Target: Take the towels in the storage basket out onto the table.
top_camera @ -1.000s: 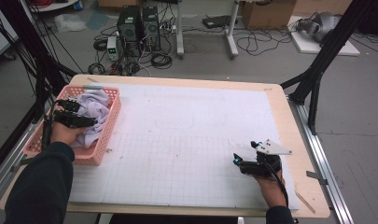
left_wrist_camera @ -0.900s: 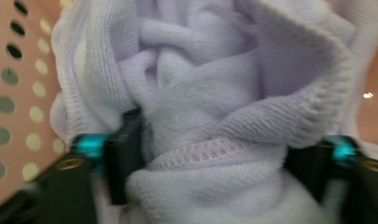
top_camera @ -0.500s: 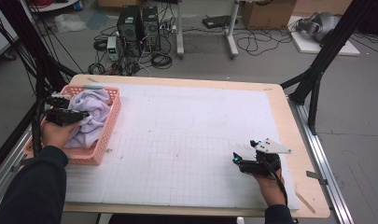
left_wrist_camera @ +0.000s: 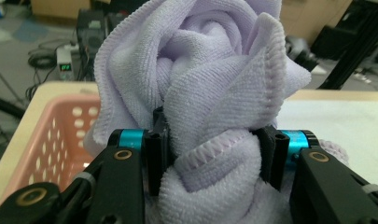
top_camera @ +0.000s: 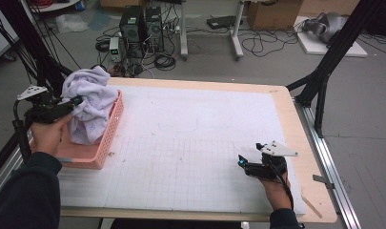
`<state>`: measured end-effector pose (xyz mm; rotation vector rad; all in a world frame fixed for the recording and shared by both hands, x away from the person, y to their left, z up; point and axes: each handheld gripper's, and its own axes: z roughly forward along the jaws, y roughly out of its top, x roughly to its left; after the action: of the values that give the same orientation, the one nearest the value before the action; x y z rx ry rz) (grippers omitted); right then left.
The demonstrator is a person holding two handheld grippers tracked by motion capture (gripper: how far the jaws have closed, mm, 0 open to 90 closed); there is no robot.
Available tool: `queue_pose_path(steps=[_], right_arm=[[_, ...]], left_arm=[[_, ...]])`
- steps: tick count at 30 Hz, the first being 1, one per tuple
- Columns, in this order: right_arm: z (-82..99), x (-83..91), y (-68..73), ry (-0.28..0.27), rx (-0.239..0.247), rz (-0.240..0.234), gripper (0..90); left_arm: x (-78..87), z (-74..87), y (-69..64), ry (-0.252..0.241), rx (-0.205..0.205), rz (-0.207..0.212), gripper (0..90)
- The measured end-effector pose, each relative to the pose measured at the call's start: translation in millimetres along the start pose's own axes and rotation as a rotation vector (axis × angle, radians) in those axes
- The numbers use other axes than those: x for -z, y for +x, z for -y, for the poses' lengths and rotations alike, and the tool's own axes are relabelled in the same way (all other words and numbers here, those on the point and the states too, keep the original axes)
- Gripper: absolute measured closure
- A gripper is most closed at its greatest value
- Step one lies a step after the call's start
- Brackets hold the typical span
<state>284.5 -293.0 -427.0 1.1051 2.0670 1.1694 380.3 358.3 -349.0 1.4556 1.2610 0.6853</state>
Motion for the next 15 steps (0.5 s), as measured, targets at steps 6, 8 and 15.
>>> queue_pose_path(steps=[6, 8, 15], right_arm=[[0.1, 0.1, 0.1, 0.001, -0.010, -0.001, 16.6], [0.1, 0.4, -0.1, 0.002, -0.008, 0.000, 16.5], [-0.4, 2.0, 0.3, -0.009, -0.006, -0.005, 17.0]], left_arm=[[10.0, -15.7, -6.0, -0.094, 0.019, 0.043, 56.0], [14.3, -22.1, -8.6, -0.124, 0.016, 0.056, 56.0], [28.3, -49.8, -29.5, -0.212, -0.049, 0.105, 55.8]])
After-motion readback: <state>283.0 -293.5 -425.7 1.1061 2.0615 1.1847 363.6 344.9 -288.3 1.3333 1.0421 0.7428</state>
